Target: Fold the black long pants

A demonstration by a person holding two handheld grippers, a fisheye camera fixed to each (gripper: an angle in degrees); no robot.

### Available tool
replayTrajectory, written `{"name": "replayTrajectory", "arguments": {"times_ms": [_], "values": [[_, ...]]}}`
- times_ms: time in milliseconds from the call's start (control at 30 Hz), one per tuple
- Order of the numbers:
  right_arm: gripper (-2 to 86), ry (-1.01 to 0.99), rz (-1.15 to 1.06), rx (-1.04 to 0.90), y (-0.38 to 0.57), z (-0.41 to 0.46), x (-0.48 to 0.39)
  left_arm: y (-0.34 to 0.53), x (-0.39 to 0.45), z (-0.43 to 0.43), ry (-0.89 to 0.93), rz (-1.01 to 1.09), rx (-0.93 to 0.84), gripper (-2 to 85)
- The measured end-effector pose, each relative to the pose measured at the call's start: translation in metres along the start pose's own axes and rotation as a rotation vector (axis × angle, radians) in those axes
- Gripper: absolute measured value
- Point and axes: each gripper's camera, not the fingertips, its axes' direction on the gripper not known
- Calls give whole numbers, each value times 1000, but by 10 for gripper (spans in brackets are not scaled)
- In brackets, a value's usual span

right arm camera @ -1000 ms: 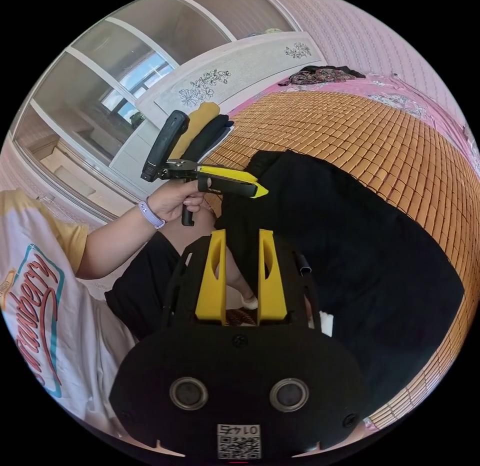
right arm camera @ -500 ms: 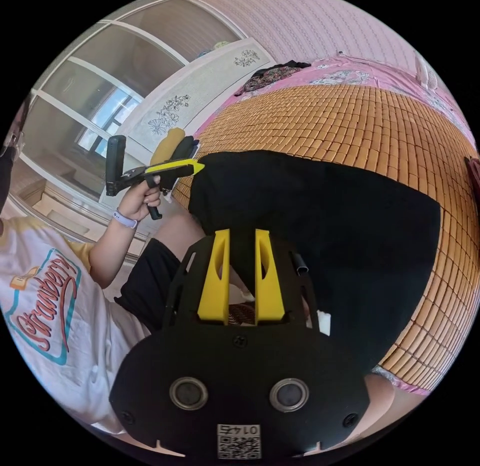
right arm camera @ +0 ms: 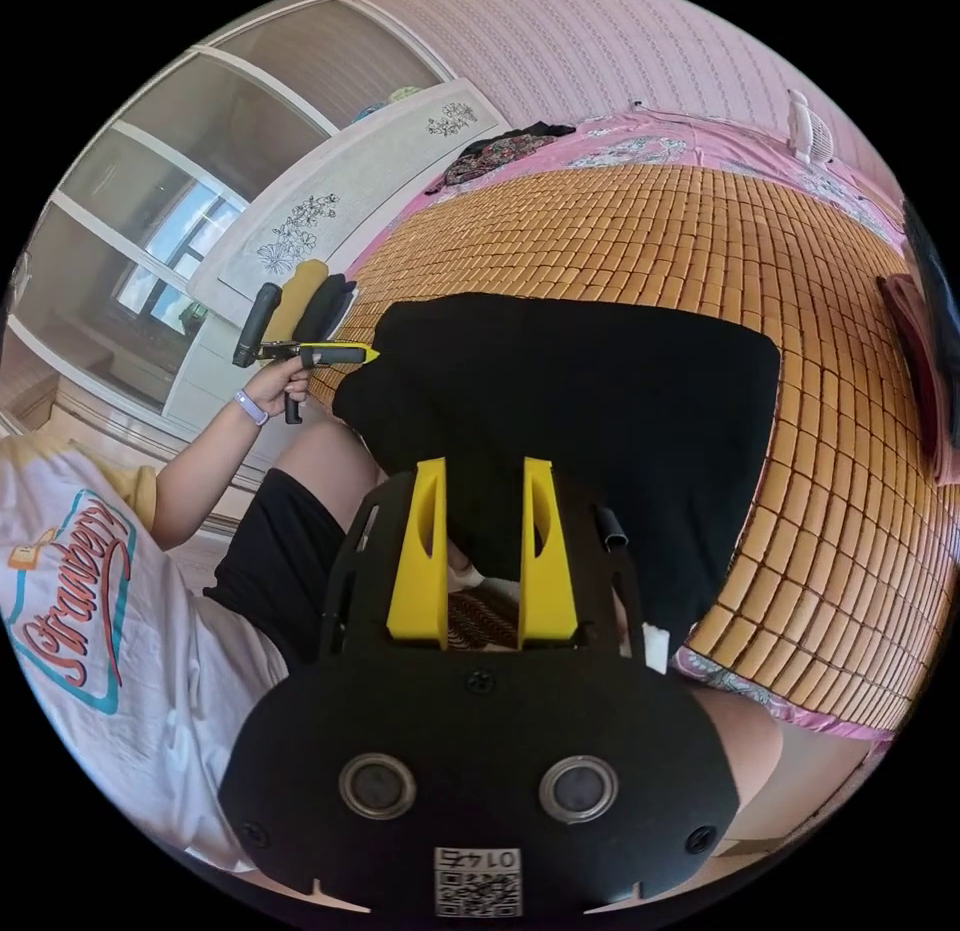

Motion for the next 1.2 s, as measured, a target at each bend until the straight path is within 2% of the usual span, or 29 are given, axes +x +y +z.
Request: {"name": "replayTrajectory", "arguments": {"times_ms": [167,233,300,400,467,567,633,700,767,900,933,967,1033,1100,1200], "values": [[114,149,51,15,2,2,14,0,26,-47,-118,89,188,-8],[114,180,63,-44,4,17,21,-5,21,-34,-184,75,129,-6],[114,187,74,-107,6,36,28,-12,1,9,-154,17,-26,4],[111,179,61,-147,5,54,28,-9,-13,5,-87,-52,56,30],[102,216,10,-172,-2,51,19,-6,-15,-13,-113,-85,105,41],[75,242,-98,-154,-25,40,3,8,13,-53,-201,16,234,24],[43,212,-169,-116,-52,43,-8,15,46,-59,-161,153,274,0],[18,173,-228,-115,-89,60,-18,19,99,-33,-23,307,235,-7],[4,229,-320,-151,-139,99,-34,24,139,-2,71,376,191,-9],[-2,367,-391,-280,-195,166,-40,30,182,66,32,403,34,-10],[-3,407,-404,-424,-202,197,-30,30,182,74,34,401,5,-10],[-4,379,-418,-420,-212,195,-29,34,181,82,45,405,4,-10],[-4,348,-420,-551,-230,196,-25,35,178,83,48,418,17,-10],[-5,405,-463,-526,-242,190,-26,35,177,84,41,438,11,-10],[-4,388,-436,-535,-251,199,-5,38,179,88,3,466,39,-9]]}}
